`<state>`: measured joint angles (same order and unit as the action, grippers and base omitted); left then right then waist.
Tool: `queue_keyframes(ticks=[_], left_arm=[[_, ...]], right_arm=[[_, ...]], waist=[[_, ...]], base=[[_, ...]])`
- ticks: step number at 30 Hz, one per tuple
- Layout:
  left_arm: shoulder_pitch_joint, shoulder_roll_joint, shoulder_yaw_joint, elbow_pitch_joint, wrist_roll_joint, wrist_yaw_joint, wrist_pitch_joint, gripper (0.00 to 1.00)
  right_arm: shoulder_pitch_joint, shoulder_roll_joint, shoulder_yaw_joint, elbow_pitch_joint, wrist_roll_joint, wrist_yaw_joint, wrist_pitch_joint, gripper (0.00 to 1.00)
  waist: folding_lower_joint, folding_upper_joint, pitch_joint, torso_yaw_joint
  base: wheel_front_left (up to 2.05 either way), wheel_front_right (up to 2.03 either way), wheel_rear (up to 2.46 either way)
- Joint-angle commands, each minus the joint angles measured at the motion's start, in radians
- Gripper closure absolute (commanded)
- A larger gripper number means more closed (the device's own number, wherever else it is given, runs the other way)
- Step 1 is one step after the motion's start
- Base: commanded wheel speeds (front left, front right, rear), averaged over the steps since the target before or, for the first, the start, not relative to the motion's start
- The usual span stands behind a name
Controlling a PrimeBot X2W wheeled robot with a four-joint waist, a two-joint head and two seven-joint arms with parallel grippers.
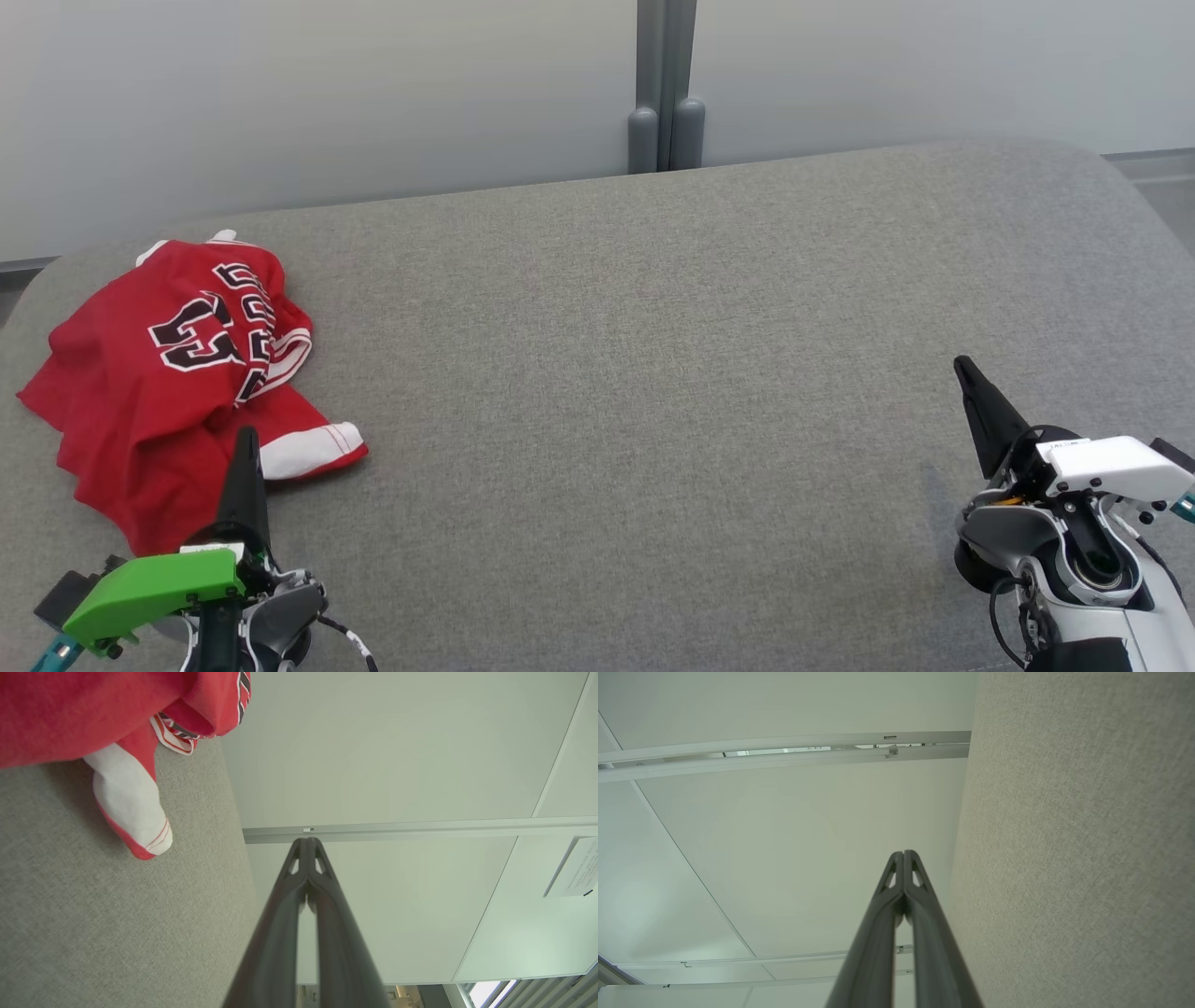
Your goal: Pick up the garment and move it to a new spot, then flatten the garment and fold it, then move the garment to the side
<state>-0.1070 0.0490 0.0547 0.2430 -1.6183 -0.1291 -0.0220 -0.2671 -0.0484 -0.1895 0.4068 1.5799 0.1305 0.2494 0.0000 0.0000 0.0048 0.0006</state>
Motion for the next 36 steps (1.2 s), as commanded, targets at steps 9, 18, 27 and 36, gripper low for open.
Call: queue_keyframes(ticks=[9,18,27,36], left_arm=[[-0.011,0.001,0.000,0.000,-0.002,-0.005,0.000,1.00],[-0.011,0.001,0.000,0.000,-0.002,-0.005,0.000,1.00],[-0.011,0.001,0.000,0.000,-0.002,-0.005,0.000,1.00],[-0.011,0.001,0.000,0.000,-0.002,-0.005,0.000,1.00]], right_arm=[[-0.005,-0.002,-0.003,0.001,-0.008,0.000,0.003,1.00],[-0.005,-0.002,-0.003,0.001,-0.008,0.000,0.003,1.00],[-0.005,-0.002,-0.003,0.001,-0.008,0.000,0.003,1.00],[-0.005,-0.002,-0.003,0.001,-0.008,0.001,0.003,1.00]], waist=[[0.0000,0.0000,0.000,0.000],[0.0000,0.0000,0.000,0.000],[0.0000,0.0000,0.000,0.000],[0.0000,0.0000,0.000,0.000]], base=[[0.00,0.00,0.00],[0.00,0.00,0.00],[0.00,0.00,0.00],[0.00,0.00,0.00]])
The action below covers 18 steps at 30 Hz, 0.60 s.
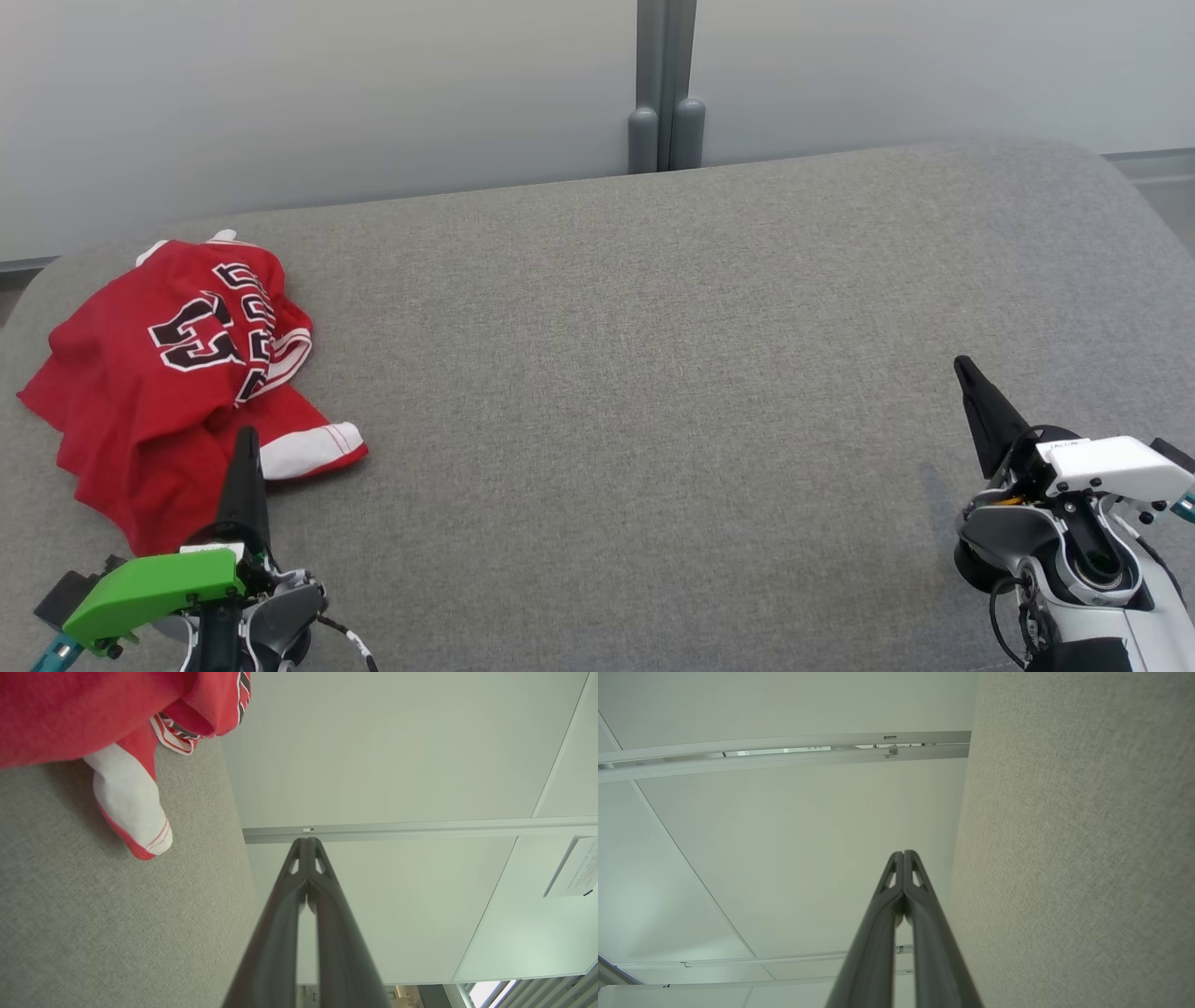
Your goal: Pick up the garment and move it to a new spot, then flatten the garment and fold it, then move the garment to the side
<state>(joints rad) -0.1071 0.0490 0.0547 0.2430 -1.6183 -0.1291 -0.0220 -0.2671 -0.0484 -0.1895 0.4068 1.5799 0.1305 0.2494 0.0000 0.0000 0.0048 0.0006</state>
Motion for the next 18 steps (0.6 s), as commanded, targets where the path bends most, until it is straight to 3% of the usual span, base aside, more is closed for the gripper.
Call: queue_keyframes(ticks=[1,10,11,18], left_arm=[[-0.010,0.001,0.000,0.000,-0.002,-0.005,0.000,1.00],[-0.010,0.001,0.000,0.000,-0.002,-0.005,0.000,1.00],[0.000,0.000,0.000,0.000,0.000,0.000,0.000,0.00],[0.017,-0.004,-0.008,0.013,0.002,0.002,-0.011,0.00]], right_arm=[[-0.005,-0.002,-0.003,0.001,-0.008,0.001,0.003,1.00],[-0.005,-0.002,-0.003,0.001,-0.008,0.000,0.003,1.00],[0.000,0.000,0.000,0.000,0.000,0.000,0.000,0.00],[0.031,0.007,0.012,-0.002,0.004,0.000,-0.024,0.00]], waist=[[0.0000,0.0000,0.000,0.000],[0.0000,0.0000,0.000,0.000],[0.0000,0.0000,0.000,0.000],[0.0000,0.0000,0.000,0.001]], base=[[0.00,0.00,0.00],[0.00,0.00,0.00],[0.00,0.00,0.00],[0.00,0.00,0.00]])
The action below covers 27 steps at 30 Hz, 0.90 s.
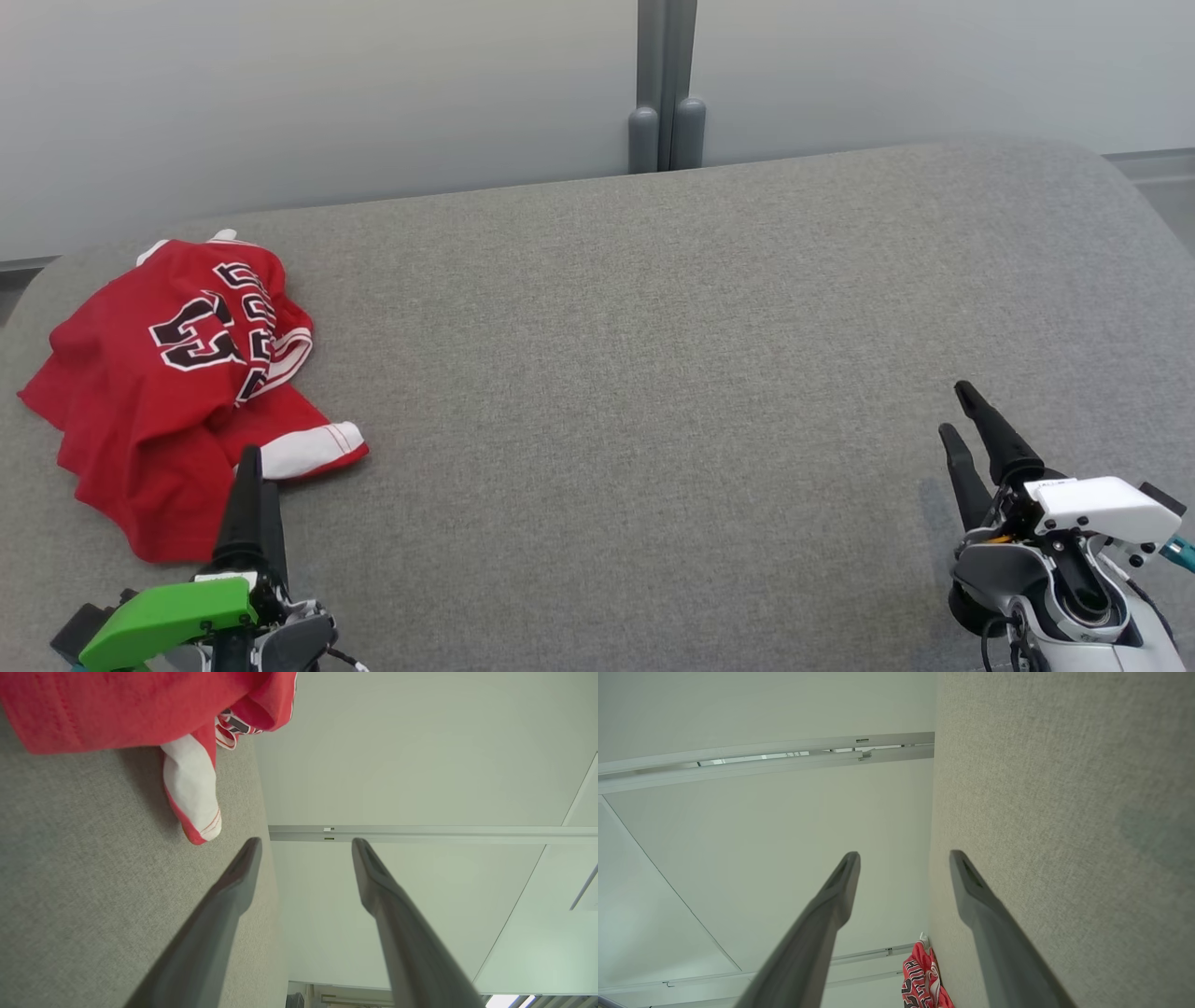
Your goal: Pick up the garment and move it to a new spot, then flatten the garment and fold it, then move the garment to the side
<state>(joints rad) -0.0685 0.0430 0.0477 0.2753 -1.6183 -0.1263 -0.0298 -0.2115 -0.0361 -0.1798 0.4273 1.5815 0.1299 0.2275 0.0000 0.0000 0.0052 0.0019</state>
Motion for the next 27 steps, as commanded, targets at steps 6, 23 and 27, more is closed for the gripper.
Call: queue_keyframes(ticks=[6,23,27], left_arm=[[-0.027,0.004,-0.014,-0.042,0.016,-0.002,-0.023,0.00],[-0.036,0.011,-0.036,-0.104,0.192,-0.002,-0.072,0.00],[-0.035,0.010,-0.039,-0.117,0.263,-0.003,-0.082,0.00]], right_arm=[[-0.012,-0.006,0.021,-0.063,0.005,0.000,-0.045,0.00],[0.020,-0.015,0.072,-0.180,-0.078,0.001,-0.148,0.00],[0.025,-0.021,0.089,-0.201,-0.137,0.001,-0.169,0.00]], waist=[[0.0000,0.0000,0.001,0.002],[0.0000,0.0000,0.003,0.005],[0.0000,0.0000,0.003,0.006]], base=[[0.00,0.00,0.00],[0.00,0.00,0.00],[0.00,0.00,0.00]])
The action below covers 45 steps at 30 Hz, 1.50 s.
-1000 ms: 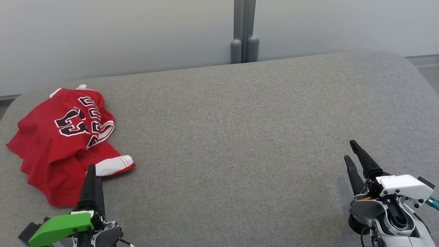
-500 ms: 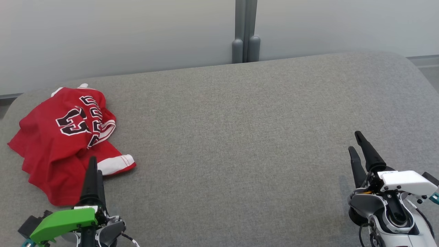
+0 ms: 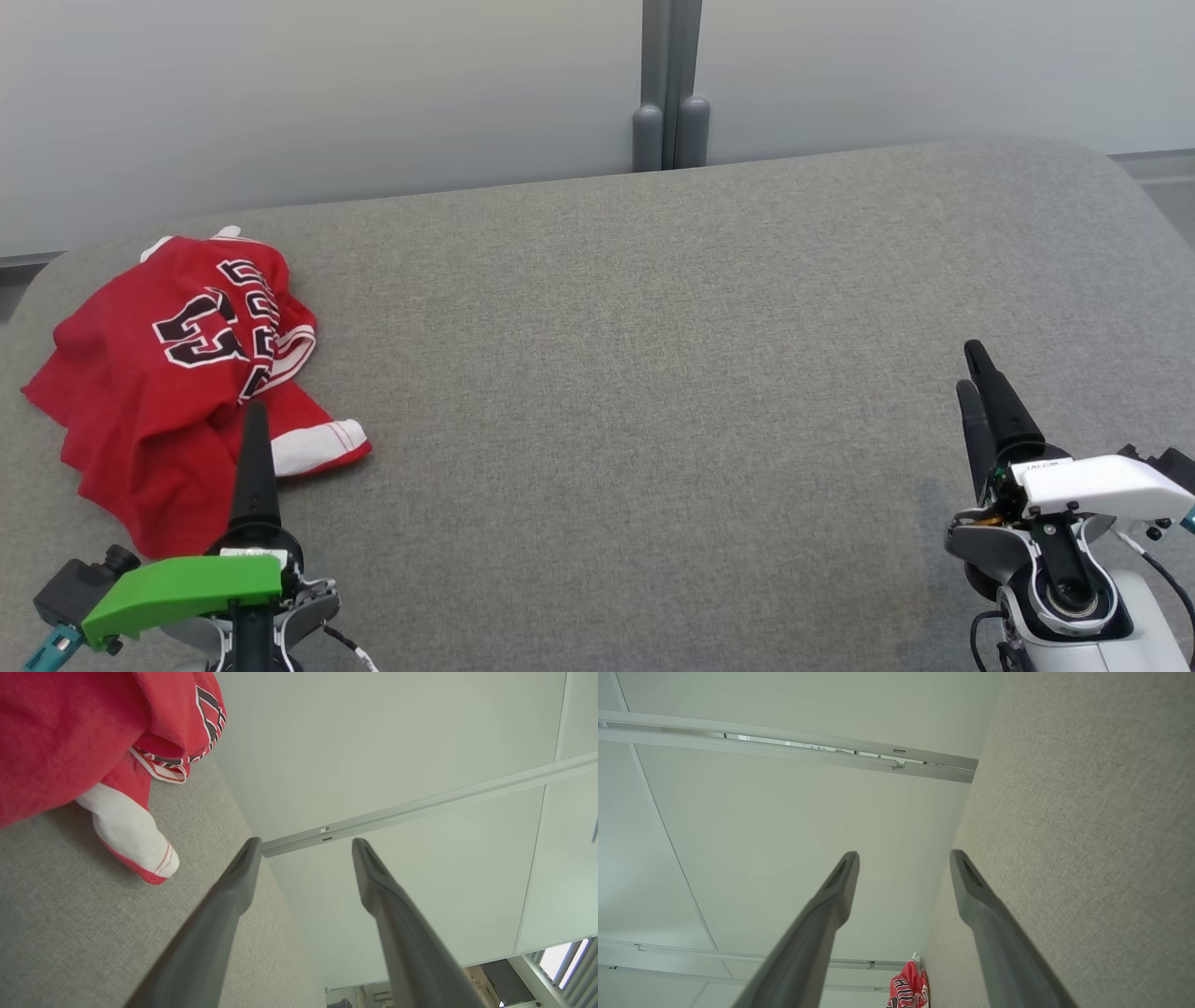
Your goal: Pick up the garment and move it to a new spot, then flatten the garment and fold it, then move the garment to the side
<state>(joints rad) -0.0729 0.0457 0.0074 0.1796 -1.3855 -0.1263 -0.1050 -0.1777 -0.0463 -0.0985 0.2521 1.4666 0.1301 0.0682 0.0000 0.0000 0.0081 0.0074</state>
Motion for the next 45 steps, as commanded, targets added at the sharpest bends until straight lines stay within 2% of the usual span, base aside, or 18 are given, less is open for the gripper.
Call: queue_keyframes(ticks=[1,13,31,45], left_arm=[[-0.030,0.007,0.000,-0.024,0.045,-0.003,-0.009,0.00],[-0.025,0.005,0.001,-0.032,0.263,-0.003,-0.035,0.00],[-0.017,0.005,-0.012,-0.037,0.711,0.012,-0.070,0.00],[-0.015,0.005,-0.021,-0.033,0.916,0.039,-0.094,0.00]], right_arm=[[-0.008,-0.012,0.012,-0.031,-0.038,0.000,-0.015,0.00],[0.007,-0.034,0.061,-0.081,-0.241,0.000,-0.069,0.00],[0.026,-0.067,0.124,-0.109,-0.669,0.001,-0.145,0.00],[0.047,-0.064,0.135,-0.124,-0.922,0.001,-0.196,0.00]], waist=[[0.0000,0.0000,0.000,0.001],[0.0000,0.0000,-0.001,0.004],[0.0000,0.0000,-0.001,0.010],[0.0000,0.0000,-0.002,0.015]], base=[[0.00,0.00,0.00],[0.00,0.00,0.00],[0.00,0.00,0.00],[0.00,0.00,0.00]])
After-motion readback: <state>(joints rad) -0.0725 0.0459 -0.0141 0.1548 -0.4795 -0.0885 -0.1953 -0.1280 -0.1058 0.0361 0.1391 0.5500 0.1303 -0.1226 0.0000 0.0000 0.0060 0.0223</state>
